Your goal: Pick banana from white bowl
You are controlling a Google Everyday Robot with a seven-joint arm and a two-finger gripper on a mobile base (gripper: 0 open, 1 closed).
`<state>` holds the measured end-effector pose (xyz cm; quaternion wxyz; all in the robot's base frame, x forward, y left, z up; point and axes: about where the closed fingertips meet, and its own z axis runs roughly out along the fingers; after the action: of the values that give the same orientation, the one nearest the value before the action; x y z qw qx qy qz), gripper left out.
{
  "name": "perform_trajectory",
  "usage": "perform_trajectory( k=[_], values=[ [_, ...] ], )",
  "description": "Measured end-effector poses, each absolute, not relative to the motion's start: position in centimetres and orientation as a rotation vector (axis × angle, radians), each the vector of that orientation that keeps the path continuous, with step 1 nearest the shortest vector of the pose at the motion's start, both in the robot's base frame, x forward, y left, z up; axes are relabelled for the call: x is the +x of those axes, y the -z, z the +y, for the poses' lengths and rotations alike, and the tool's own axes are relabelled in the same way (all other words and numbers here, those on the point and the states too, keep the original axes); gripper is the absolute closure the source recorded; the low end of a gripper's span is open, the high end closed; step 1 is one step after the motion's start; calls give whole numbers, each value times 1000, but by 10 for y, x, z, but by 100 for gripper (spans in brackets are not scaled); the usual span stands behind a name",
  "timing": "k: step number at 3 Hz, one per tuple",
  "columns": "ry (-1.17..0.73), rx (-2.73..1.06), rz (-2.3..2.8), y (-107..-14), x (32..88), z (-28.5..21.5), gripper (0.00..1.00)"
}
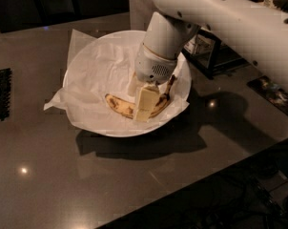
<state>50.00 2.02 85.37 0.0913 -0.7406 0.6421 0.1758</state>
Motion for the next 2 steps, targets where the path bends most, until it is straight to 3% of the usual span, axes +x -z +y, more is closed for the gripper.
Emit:
perform_trajectory(
  k=[2],
  values=[
    [-522, -2143, 1970, -849, 507, 7, 39]
  ],
)
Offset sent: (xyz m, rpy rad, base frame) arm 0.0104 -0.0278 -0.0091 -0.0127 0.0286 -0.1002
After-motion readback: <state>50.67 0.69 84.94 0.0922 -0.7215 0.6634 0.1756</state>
